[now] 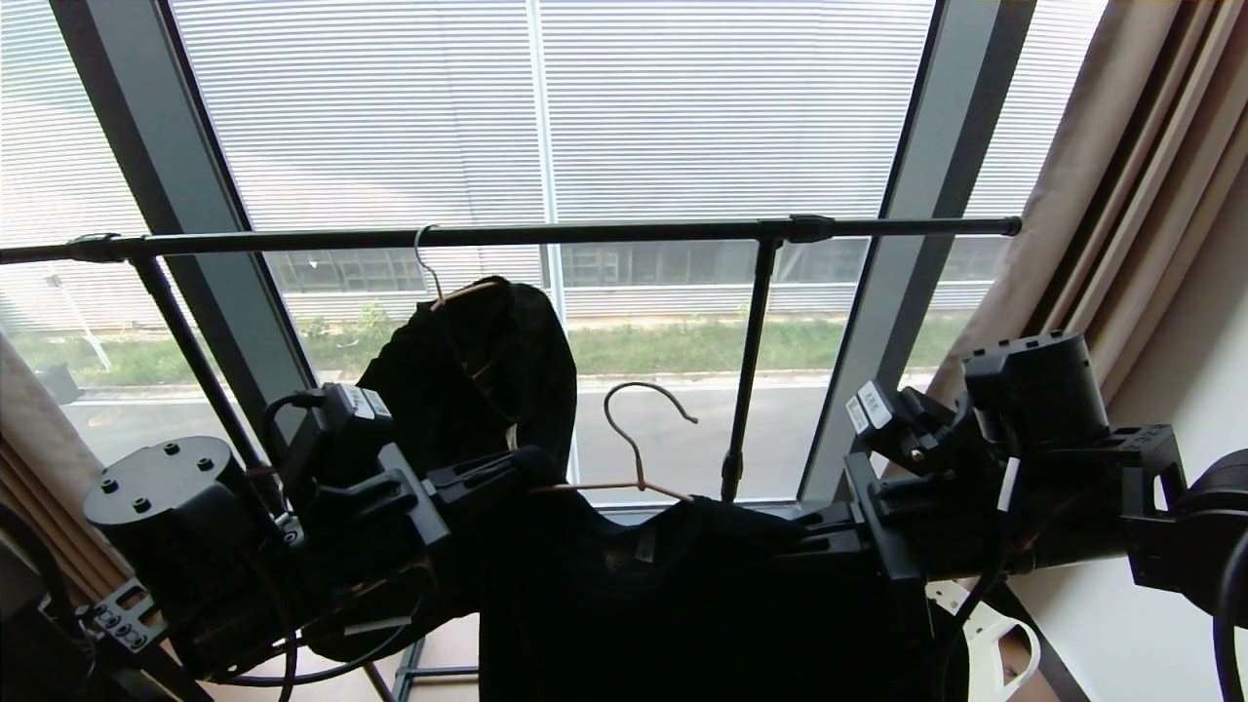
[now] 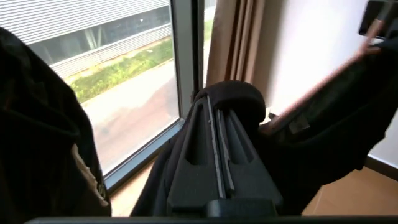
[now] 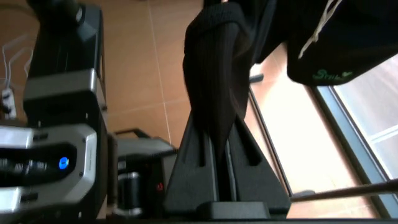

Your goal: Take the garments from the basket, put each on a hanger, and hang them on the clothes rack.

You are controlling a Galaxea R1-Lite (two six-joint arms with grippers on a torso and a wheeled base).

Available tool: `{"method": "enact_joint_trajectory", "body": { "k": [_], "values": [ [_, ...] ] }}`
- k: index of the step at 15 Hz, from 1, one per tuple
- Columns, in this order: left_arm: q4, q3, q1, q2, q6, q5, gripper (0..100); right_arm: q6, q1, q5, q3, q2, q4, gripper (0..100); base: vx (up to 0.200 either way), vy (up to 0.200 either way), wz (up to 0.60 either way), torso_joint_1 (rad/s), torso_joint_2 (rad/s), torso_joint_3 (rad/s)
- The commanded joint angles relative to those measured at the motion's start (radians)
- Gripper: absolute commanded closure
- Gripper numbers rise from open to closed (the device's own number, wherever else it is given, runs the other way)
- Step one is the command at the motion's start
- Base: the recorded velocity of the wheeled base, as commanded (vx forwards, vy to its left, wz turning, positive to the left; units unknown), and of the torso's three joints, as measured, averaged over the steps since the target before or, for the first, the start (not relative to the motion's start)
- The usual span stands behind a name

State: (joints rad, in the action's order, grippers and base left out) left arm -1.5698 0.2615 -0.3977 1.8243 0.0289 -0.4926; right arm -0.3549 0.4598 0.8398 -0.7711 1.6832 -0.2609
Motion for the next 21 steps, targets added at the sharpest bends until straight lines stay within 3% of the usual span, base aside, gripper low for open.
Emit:
{"method": "enact_joint_trajectory", "body": {
  "k": [1,3,7,11,12,15,21],
  "values": [
    [-0.001,-0.002,-0.049,-0.017,0.000,0.002,100,0.034,0.002,-0.005,0.039,0.035,-0.098,100,0.000,0.000,0.00,0.000,0.00,0.000],
    [-0.001,-0.008,-0.058,-0.048,0.000,0.002,100,0.040,0.002,-0.010,0.073,0.053,-0.193,100,0.000,0.000,0.00,0.000,0.00,0.000],
    [0.007,0.010,-0.056,-0.103,-0.001,0.011,100,0.063,0.022,-0.008,0.079,0.059,-0.210,100,0.000,0.000,0.00,0.000,0.00,0.000],
    [0.327,0.096,-0.090,-0.252,-0.003,0.123,100,0.065,0.030,-0.008,0.098,0.104,-0.273,100,0.000,0.000,0.00,0.000,0.00,0.000],
    [0.347,0.099,-0.095,-0.258,-0.004,0.123,100,0.068,0.036,-0.008,0.108,0.108,-0.299,100,0.000,0.000,0.00,0.000,0.00,0.000],
    [0.347,0.094,-0.110,-0.238,-0.004,0.124,100,0.178,0.037,-0.008,0.134,0.105,-0.409,100,0.000,0.000,0.00,0.000,0.00,0.000],
    [0.346,0.093,-0.107,-0.240,-0.006,0.123,100,0.197,0.036,-0.010,0.162,0.110,-0.485,100,0.000,0.000,0.00,0.000,0.00,0.000]
  ]
}}
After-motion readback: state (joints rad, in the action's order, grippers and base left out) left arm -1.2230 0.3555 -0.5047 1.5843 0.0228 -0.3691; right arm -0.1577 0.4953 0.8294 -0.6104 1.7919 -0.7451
